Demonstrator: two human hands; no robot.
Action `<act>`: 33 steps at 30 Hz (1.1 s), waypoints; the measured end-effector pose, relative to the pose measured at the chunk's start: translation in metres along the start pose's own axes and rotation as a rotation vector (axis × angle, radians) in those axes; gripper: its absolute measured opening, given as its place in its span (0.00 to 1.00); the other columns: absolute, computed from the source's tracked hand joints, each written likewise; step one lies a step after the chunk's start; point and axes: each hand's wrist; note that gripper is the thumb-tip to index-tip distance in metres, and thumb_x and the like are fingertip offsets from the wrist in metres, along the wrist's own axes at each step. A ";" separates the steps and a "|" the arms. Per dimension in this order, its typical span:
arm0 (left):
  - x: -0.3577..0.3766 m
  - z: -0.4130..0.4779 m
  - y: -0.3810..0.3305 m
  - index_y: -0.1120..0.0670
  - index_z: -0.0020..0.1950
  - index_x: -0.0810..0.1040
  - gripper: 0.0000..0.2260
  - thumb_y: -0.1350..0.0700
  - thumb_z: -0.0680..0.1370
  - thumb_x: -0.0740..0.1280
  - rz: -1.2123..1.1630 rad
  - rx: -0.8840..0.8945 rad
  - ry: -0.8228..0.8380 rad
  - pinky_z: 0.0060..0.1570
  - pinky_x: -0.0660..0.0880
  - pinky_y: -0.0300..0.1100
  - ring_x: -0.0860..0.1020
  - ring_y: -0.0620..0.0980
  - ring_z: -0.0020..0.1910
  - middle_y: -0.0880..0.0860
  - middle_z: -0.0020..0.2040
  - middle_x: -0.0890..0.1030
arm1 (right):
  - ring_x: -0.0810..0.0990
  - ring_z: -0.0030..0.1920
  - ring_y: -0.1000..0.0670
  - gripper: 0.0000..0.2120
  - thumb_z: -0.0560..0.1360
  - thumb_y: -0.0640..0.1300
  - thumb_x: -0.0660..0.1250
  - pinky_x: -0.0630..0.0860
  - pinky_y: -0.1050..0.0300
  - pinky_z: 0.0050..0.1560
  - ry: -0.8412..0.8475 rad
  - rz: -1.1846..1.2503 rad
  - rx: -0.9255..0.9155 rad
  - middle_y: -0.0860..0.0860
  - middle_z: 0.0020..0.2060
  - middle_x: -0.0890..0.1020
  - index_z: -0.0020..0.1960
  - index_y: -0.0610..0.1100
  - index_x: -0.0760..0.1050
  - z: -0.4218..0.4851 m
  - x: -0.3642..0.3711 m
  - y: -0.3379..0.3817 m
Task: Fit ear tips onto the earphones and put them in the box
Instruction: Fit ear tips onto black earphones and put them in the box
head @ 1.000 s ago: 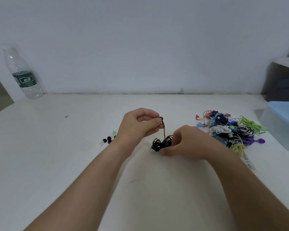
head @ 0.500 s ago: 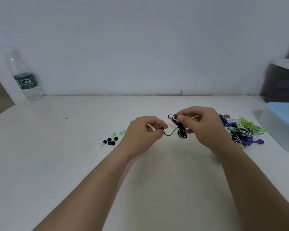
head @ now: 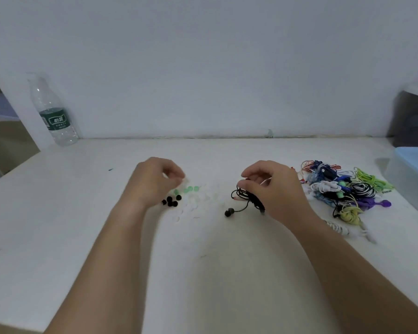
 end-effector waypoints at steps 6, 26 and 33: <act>0.005 0.000 0.003 0.49 0.37 0.85 0.06 0.59 0.71 0.75 0.131 -0.090 0.165 0.31 0.71 0.33 0.77 0.36 0.28 0.46 0.33 0.84 | 0.76 0.35 0.62 0.06 0.70 0.39 0.78 0.70 0.71 0.38 0.037 -0.026 -0.003 0.54 0.36 0.81 0.40 0.47 0.82 -0.001 0.003 -0.002; 0.021 -0.014 -0.032 0.51 0.43 0.86 0.05 0.61 0.72 0.76 -0.474 -0.052 0.036 0.36 0.74 0.40 0.81 0.44 0.38 0.47 0.41 0.85 | 0.81 0.32 0.52 0.07 0.70 0.36 0.76 0.70 0.69 0.30 0.051 0.098 0.097 0.50 0.37 0.83 0.39 0.46 0.81 0.001 -0.007 0.002; 0.045 -0.016 -0.049 0.59 0.45 0.84 0.07 0.70 0.73 0.72 -1.063 -0.231 0.262 0.43 0.79 0.35 0.84 0.49 0.41 0.54 0.41 0.84 | 0.83 0.41 0.59 0.11 0.74 0.35 0.72 0.78 0.64 0.43 0.071 0.095 0.039 0.56 0.44 0.84 0.46 0.51 0.84 0.004 -0.012 0.001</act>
Point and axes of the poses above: each hand's wrist, its own z-axis towards the middle knuckle, its own x-axis out of the palm, y = z × x
